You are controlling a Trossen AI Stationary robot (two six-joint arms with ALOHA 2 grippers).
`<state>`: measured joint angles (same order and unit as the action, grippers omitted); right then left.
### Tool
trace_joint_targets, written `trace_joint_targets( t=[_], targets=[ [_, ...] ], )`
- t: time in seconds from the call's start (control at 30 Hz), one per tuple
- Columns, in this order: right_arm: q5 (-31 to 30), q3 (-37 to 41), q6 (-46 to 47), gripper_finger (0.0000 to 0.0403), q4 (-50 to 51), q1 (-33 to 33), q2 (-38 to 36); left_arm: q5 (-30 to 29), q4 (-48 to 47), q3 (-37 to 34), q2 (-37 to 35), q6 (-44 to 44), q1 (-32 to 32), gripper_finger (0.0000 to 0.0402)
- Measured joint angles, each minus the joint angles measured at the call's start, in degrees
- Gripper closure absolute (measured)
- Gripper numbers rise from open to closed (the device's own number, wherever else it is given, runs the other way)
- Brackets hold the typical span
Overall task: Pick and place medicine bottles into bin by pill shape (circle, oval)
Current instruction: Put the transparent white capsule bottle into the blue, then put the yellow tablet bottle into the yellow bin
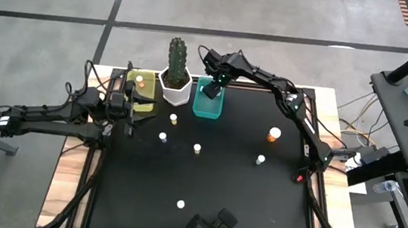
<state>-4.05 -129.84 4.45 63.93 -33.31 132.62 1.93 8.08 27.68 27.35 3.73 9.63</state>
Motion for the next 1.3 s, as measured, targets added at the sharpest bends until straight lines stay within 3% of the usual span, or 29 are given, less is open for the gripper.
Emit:
trace_joint_targets(
  t=[0.3, 0.77, 1.0, 1.3],
  targets=[
    [0.0, 0.0, 0.0, 0.0176, 0.0, 0.0, -0.1, 0.0, 0.0, 0.0, 0.0, 0.0, 0.0, 0.0187],
    [-0.1, 0.0, 1.7, 0.0172, 1.3, 1.7, -5.2, 0.0, 0.0, 0.0, 0.0, 0.0, 0.0, 0.0187],
    [-0.1, 0.2, 2.4, 0.0172, 5.2, 7.0, -9.6, 0.0, 0.0, 0.0, 0.2, -0.2, 0.0, 0.0187],
    [-1.6, 5.1, 4.2, 0.0172, 5.4, 18.7, -14.7, 0.0, 0.0, 0.0, 1.7, -1.3, 0.0, 0.0187]
  ],
)
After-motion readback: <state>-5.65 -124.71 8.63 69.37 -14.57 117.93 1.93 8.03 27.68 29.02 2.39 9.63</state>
